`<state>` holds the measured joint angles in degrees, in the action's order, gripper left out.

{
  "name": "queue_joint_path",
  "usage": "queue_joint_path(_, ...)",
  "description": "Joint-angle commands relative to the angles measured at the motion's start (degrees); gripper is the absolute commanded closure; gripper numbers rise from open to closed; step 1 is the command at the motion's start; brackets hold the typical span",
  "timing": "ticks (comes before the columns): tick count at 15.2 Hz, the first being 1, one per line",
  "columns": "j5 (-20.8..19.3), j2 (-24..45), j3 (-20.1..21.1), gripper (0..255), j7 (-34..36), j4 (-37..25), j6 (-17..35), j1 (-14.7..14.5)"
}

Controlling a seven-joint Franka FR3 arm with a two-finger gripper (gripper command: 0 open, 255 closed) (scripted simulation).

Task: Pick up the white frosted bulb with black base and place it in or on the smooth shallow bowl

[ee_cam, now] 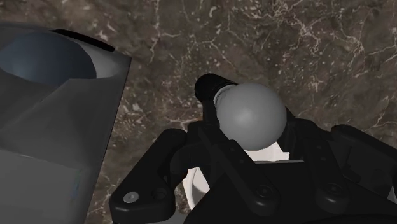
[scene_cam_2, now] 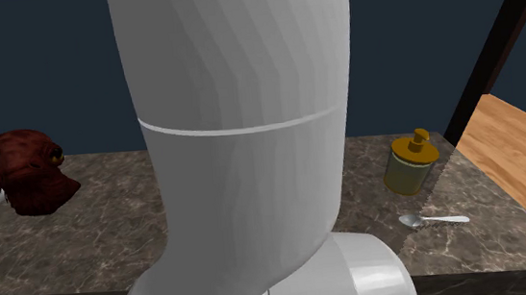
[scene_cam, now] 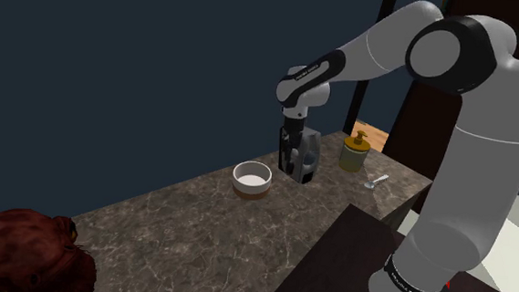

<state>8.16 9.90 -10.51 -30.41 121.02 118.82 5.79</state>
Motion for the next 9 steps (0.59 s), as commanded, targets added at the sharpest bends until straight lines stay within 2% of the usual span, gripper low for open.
queue_joint_path(1,-0.29,-0.98,-0.03,255,0.37,-0.41,-1.36,-0.08)
queue_joint_path(6,-0.82,-2.67,-0.12,255,0.93,-1.64,-4.23,-0.13)
queue_joint_path(9,0.16,1.23,1.22,255,3.44,-7.77,-6.25,-1.49)
